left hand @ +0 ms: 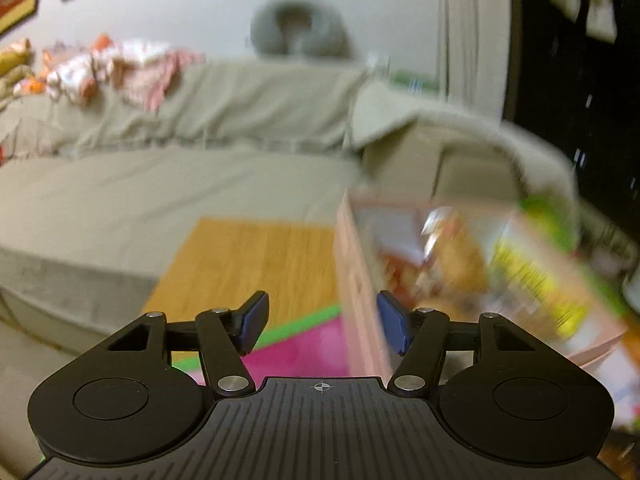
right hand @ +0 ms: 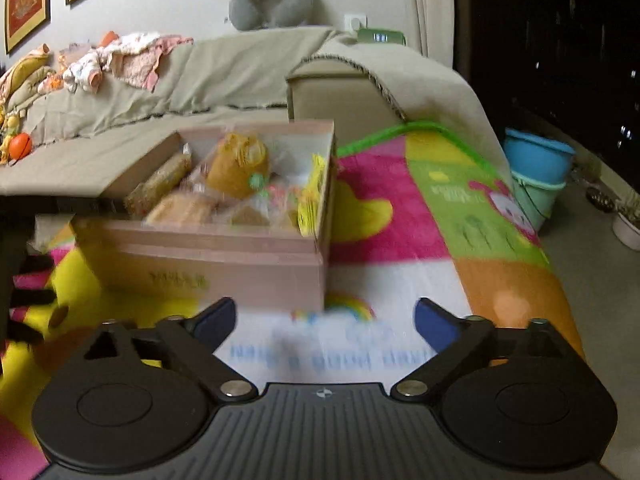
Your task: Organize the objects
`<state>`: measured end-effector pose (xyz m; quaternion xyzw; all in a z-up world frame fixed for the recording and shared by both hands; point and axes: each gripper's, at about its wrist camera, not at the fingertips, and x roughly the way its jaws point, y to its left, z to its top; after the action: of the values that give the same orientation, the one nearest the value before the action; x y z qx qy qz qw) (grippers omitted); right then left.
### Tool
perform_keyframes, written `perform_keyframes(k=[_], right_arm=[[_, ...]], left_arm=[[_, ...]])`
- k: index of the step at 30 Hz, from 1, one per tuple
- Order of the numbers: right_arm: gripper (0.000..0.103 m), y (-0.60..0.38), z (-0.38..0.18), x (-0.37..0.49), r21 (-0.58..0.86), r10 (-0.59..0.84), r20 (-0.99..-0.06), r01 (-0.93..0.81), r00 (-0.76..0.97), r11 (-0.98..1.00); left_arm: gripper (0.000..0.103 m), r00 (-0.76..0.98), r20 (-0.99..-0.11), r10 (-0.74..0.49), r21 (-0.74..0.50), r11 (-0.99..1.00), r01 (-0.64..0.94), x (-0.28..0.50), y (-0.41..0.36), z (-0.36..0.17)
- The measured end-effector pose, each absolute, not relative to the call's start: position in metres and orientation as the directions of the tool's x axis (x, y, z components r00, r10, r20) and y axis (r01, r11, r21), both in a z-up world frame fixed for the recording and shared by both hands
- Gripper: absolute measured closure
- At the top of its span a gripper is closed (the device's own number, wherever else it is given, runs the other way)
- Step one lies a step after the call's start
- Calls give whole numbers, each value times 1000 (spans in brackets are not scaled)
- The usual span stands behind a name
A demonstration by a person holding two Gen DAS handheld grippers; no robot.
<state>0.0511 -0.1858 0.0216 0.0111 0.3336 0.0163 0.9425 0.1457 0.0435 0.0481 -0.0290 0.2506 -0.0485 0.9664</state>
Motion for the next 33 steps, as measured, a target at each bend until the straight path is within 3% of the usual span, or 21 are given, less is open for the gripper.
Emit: perform_keyframes(k=[4,11,14,19,33], right_arm=[[0,-186,12,26,29,53,-674,-46,737,999],[0,-164,1,-9,-26,17,-680,-48,733,998],[0,-171,0,-8,21,38,-681,-32,731,999],[0,-169,-4,-19,17,24,-636,-18,771,1000],[0,-167,-4,-16,9,18,-635,-16,772,1000]], left_arm=[[38,905,-414,-102,-42,995,93,95,41,68],[38,815,-557,-159,-47,986,161,25,13,30],[38,795,-584,-163,-38,984,175,7,0,14],[38,789,-600,-136,-29,989,148,-2,-7,1],[32,793,-601,-100,-1,992,124,2,-11,-1]])
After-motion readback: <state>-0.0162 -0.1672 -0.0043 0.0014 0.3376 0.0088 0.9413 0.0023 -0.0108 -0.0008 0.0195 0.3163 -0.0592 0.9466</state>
